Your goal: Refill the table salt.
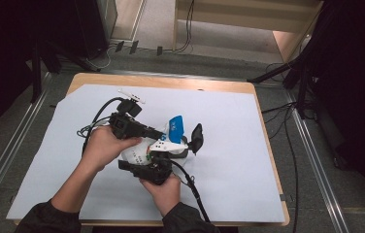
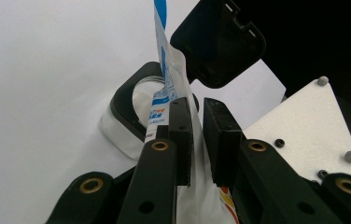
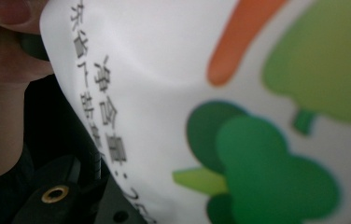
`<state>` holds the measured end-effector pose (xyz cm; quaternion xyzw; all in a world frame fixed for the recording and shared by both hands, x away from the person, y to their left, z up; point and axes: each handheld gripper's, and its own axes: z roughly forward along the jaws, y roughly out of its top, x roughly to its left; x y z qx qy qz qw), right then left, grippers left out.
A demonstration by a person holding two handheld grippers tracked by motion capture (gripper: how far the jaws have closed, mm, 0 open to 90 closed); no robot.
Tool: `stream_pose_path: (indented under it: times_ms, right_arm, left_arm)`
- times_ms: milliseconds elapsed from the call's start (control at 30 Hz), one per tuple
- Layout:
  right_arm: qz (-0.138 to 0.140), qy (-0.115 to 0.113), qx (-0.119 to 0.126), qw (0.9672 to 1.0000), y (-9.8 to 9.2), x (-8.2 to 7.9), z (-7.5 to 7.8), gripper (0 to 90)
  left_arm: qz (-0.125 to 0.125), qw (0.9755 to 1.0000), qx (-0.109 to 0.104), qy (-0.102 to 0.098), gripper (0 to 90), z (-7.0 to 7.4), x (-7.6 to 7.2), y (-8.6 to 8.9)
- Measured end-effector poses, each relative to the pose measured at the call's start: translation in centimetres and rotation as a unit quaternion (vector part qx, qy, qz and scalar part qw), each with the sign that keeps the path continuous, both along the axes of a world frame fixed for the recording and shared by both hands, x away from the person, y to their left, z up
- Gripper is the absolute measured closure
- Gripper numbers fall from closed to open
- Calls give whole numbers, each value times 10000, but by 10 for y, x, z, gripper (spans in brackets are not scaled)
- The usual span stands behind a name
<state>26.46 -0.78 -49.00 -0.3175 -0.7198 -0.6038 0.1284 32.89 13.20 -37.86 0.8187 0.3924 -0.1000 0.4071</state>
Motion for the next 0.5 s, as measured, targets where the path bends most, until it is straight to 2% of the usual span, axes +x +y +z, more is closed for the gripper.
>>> stream_pose_path:
  times_ms: [500]
  right_arm:
    - [-28, 0, -4, 10000, 1, 1, 1, 693]
  left_arm:
    - [12, 10000, 2, -7, 830, 0, 0, 0]
